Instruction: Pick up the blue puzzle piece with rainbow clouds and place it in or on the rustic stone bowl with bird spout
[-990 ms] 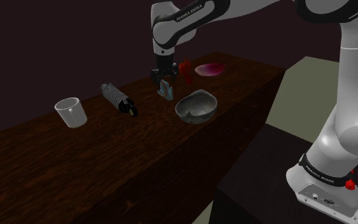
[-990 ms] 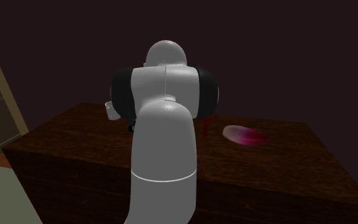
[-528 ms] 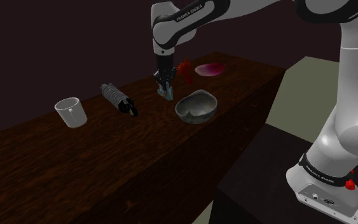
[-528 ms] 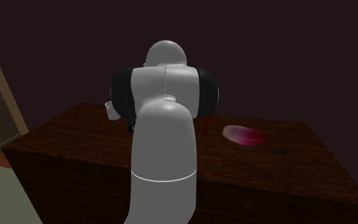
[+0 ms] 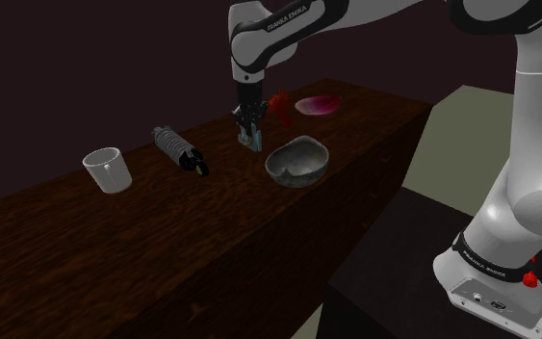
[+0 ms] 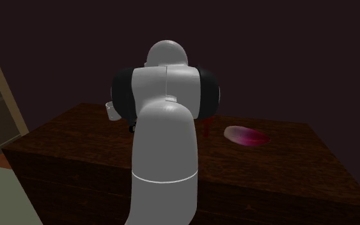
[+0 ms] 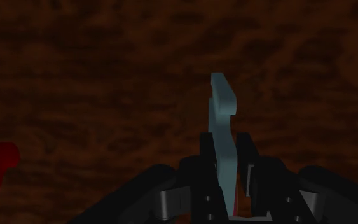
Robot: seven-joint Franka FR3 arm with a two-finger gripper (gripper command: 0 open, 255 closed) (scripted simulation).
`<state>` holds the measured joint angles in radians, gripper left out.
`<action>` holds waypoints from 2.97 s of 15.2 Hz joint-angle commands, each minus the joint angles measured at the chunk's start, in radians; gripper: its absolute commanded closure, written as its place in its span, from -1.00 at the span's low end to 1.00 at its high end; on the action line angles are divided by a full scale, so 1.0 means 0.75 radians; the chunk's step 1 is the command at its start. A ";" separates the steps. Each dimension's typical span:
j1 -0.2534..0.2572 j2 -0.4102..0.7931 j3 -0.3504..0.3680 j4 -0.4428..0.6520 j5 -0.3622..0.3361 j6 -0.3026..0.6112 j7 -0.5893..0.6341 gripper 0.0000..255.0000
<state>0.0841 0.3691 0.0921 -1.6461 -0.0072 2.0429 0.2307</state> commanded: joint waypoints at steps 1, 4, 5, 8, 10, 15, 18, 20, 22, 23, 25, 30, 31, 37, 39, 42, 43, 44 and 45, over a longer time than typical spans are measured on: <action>0.000 -0.008 0.001 0.016 0.001 -0.023 0.000 1.00; 0.000 -0.021 0.001 0.051 0.002 -0.072 0.000 1.00; 0.000 -0.025 0.001 0.063 0.002 -0.088 0.000 1.00; 0.000 -0.036 0.002 0.102 0.003 -0.137 0.001 1.00; 0.000 -0.041 0.002 0.130 0.004 -0.171 0.001 1.00; 0.001 -0.050 0.003 0.206 0.004 -0.256 0.002 1.00; 0.001 -0.052 0.003 0.258 0.004 -0.310 0.003 1.00; 0.002 -0.051 0.003 0.295 0.004 -0.346 0.003 1.00; 0.002 -0.049 0.004 0.334 0.004 -0.383 0.004 1.00; 0.003 -0.047 0.004 0.355 0.004 -0.401 0.004 1.00; 0.004 -0.042 0.004 0.397 0.003 -0.439 0.005 1.00; 0.007 -0.023 0.004 0.517 0.001 -0.539 0.007 1.00; 0.007 -0.017 0.005 0.543 0.001 -0.560 0.008 1.00; 0.013 -0.328 0.019 0.146 0.027 -0.472 0.034 1.00; 0.018 -0.439 0.025 0.016 0.038 -0.453 0.044 1.00; 0.028 -0.598 0.035 -0.155 0.056 -0.439 0.061 1.00; 0.032 -0.649 0.038 -0.207 0.063 -0.437 0.067 1.00; 0.036 -0.700 0.042 -0.257 0.069 -0.438 0.073 1.00; 0.041 -0.751 0.045 -0.304 0.076 -0.440 0.079 1.00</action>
<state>0.1114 -0.1449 0.1237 -1.8277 0.0437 1.7149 0.2857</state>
